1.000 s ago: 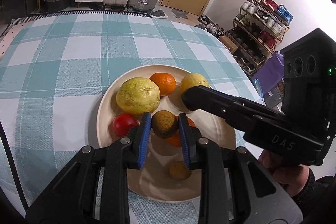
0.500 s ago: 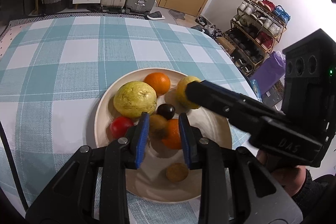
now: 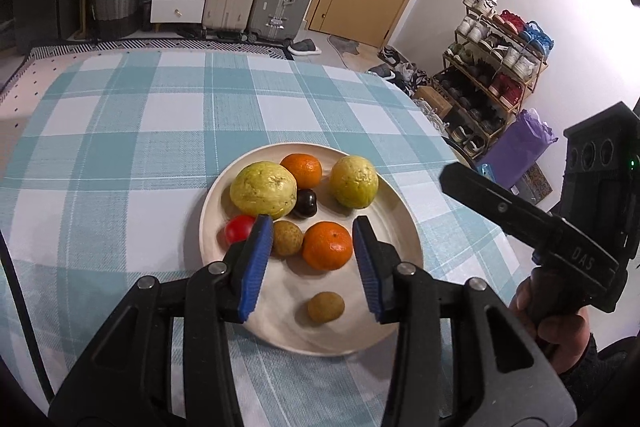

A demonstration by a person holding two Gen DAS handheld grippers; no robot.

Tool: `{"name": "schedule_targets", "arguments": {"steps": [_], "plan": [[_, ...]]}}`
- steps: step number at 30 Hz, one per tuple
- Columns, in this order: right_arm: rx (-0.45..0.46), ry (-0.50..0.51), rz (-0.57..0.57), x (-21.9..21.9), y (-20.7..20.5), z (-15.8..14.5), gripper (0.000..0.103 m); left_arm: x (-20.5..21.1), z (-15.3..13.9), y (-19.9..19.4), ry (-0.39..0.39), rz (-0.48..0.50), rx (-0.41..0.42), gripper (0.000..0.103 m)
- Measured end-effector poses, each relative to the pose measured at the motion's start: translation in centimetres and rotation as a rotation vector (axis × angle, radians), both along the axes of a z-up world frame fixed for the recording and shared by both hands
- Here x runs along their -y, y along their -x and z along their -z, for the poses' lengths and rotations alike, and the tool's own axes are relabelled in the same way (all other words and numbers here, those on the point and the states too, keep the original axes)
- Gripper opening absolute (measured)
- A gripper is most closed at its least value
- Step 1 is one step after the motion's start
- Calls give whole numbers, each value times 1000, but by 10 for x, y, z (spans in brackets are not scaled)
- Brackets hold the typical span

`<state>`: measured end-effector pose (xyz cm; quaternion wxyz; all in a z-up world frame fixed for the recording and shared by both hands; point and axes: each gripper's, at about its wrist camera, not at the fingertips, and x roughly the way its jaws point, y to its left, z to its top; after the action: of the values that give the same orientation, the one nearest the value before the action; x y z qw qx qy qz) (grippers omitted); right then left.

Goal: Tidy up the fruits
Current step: 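Lower the brown fruit and plum onto the plate and open both tools, then grasp the red tomato with the left tool while the right tool grasps the last plum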

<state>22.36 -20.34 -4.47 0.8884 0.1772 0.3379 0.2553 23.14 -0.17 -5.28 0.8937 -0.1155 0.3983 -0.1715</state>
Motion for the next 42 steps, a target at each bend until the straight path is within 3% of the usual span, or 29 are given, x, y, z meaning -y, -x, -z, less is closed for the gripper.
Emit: {"name": "schedule_targets", "arguments": {"steps": [4,11,14,18,25,31,42], "plan": [[18,4,-2,3,17,-7,71,0,-9,19,-9,-12,20,43],[47,37,-6,5,51,-15,85,2,-21,56,-53,-50,53,72],[53,51,-4,5,65,-16,88,1,-23,70,-67,-72,59,79],[53,76,-5,5,85,-15,97,3,-22,89,-98,-89,50,82],[50,119,-13,3,114,-10,100,11,-13,114,-131,-69,21,85],[26,127,-2,7,136,-1,101,20,-10,138,-155,-59,42,101],[12,162,-8,9,171,11,103,19,13,168,-154,-54,-3,101]]}}
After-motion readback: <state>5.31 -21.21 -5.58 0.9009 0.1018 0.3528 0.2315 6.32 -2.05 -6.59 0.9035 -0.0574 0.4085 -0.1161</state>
